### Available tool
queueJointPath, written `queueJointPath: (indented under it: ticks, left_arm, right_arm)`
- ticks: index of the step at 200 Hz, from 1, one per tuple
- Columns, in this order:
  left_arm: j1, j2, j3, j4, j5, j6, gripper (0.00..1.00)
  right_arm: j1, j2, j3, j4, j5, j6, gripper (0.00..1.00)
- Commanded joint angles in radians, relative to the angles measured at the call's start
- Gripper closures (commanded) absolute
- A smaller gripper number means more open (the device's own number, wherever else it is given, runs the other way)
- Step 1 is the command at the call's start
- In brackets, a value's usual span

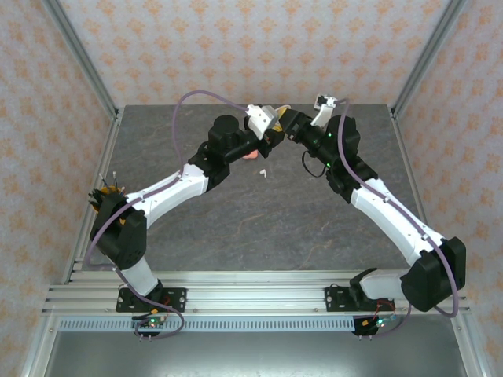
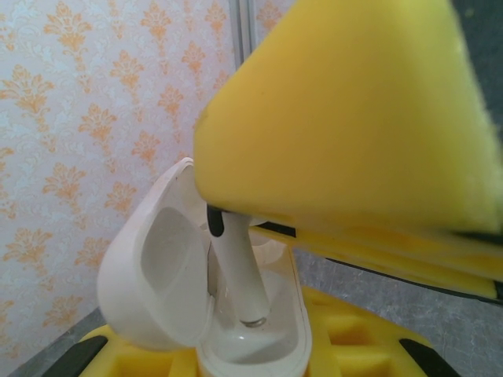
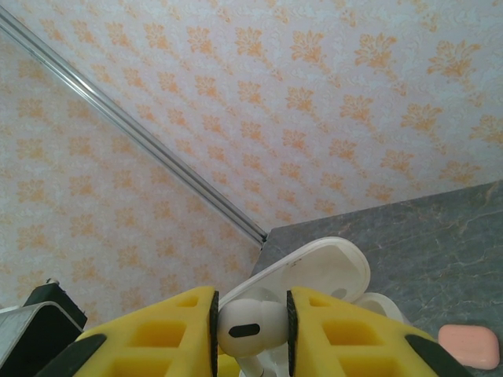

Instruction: Insert the wireless bluetooth earbuds into the charging case

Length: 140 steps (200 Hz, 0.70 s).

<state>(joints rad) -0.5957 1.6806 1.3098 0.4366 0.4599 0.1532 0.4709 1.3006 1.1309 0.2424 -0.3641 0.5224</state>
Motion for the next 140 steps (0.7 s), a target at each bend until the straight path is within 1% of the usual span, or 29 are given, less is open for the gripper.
queueJointPath:
  ticks: [1,95,140]
  left_arm:
    - [-0.01,-0.002,0.038,0.05,0.015,-0.019,1.0]
    - [-0.012,0.003,0.06,0.044,0.016,-0.024,1.0]
    - [-0.013,0.005,0.065,0.04,0.017,-0.024,1.0]
  right_arm:
    - [0.01,0.019,-0.002,0.014,-0.013,-0.019,0.73]
    - [0.018,0.022,-0.014,-0.082,-0.005,-0.11,0.73]
    - [0.021,0.045,0.018,-0.15,-0.009,-0.155,0.73]
